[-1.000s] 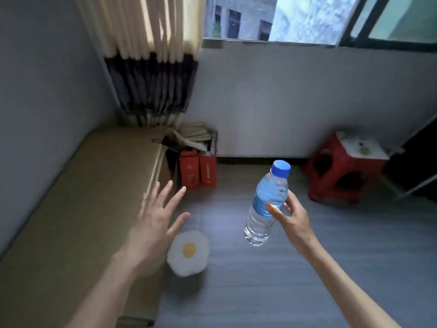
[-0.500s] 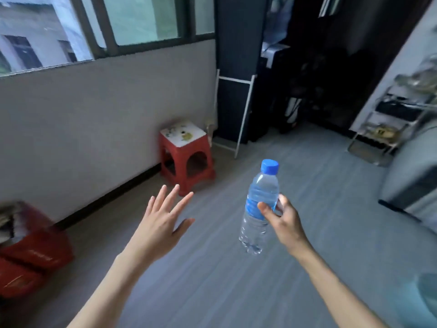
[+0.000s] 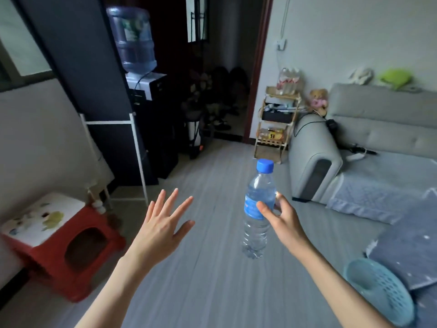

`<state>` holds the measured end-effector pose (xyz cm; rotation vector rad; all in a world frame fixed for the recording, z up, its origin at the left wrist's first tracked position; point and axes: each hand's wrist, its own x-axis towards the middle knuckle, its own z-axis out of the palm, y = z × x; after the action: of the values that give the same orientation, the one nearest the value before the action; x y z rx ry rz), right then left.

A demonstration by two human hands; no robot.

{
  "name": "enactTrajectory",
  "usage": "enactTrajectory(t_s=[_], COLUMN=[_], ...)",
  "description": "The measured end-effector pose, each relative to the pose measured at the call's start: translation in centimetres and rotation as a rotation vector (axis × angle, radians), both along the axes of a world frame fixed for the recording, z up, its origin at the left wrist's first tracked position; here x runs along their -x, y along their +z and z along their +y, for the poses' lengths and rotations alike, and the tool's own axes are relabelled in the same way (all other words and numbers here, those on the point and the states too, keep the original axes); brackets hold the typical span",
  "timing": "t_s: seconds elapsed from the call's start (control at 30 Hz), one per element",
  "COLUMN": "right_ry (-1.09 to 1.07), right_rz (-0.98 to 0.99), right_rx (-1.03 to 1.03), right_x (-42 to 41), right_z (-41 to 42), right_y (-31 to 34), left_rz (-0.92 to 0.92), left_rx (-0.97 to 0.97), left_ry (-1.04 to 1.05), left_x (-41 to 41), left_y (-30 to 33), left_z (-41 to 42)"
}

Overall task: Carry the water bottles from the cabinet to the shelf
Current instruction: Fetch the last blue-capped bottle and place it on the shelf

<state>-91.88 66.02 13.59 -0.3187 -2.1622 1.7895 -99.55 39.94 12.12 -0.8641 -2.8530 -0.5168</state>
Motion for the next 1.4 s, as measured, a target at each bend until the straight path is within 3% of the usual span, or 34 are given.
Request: enactTrajectory(t_s=[0.43,0.83,1.07,1.4], right_ry=[-0.236,-0.203,-0.189,-0.250], right_rz=[0.061,0.104,0.058,0.041], right_rx=[0.008,0.008,0.074,0.062], right_x=[19.5,41.6,53.8,76.0], right_z=[22.0,42.8,51.8,66.7], right_y=[1.8,4.4,2.0,0.7], left_rz=[0.024,0.053,-0.018,-0.005], left_rx=[0.038,0.033,0.091,0.071], left_ry=[-0.291,-0.240,-0.224,-0.227], left_x=[25.3,46.5,57.7,81.9], left_y=[1.5,2.7,0.2,-0.6], left_z=[24.9,45.5,54.4,69.8])
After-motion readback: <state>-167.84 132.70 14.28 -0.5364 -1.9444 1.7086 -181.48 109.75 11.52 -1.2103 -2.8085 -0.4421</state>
